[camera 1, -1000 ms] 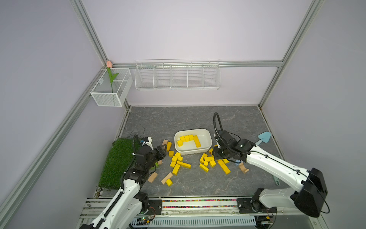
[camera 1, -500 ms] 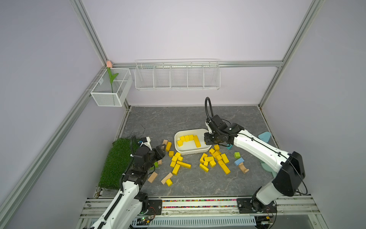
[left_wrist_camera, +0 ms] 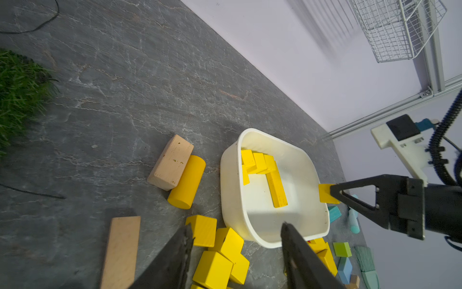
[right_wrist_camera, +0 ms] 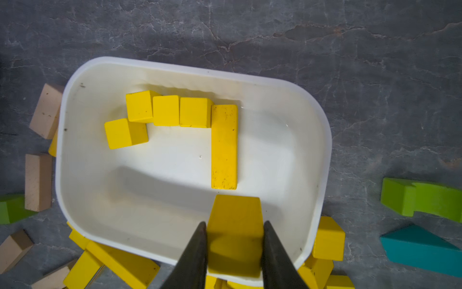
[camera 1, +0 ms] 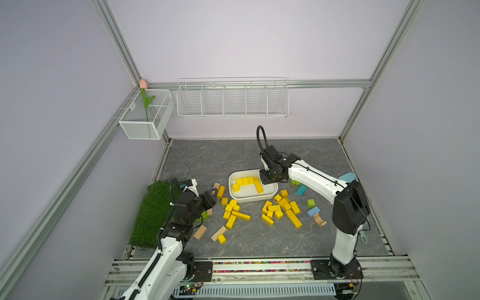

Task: Pick out the yellow building blocks
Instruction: Place the building block in the storage box.

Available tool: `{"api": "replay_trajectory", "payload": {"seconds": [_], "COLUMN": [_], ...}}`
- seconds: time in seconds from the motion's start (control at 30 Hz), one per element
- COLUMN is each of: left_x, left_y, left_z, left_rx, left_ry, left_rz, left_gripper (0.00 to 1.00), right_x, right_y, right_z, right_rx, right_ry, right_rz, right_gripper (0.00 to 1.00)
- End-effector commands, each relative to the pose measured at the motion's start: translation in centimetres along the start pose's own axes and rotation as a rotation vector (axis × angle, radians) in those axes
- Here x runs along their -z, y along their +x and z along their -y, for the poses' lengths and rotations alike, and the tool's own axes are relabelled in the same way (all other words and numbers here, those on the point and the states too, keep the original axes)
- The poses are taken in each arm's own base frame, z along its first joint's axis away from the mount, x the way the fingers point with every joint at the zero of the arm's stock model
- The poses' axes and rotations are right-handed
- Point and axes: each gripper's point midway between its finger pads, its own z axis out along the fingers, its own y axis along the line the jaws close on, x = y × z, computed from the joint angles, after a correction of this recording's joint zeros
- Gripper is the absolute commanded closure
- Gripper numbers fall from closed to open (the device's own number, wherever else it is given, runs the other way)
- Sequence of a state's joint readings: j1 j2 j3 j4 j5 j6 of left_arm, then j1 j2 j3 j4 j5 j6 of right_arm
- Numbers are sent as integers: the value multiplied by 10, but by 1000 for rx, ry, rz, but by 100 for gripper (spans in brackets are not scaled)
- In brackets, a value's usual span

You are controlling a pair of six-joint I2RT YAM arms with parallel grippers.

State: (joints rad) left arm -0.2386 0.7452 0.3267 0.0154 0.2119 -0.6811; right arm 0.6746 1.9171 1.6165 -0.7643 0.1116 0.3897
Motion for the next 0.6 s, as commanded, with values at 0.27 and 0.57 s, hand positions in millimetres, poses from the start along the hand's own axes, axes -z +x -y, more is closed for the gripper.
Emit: {"api": "replay_trajectory", "payload": {"seconds": [0.27, 0.57], "left_x": [-5, -7], "left_y": [2, 2], "left_z": [-6, -10], "left_rx": [37, 61], "left_ry": [20, 31], "left_rz": [-12, -16], "left_gripper": [41, 41], "right_x": [-44, -71], "right_y": [-24, -39], "right_z": [10, 18], "right_rx": [12, 43], "right_ry": [20, 82], "right_rz": [-8, 14], "right_gripper": [71, 71]}}
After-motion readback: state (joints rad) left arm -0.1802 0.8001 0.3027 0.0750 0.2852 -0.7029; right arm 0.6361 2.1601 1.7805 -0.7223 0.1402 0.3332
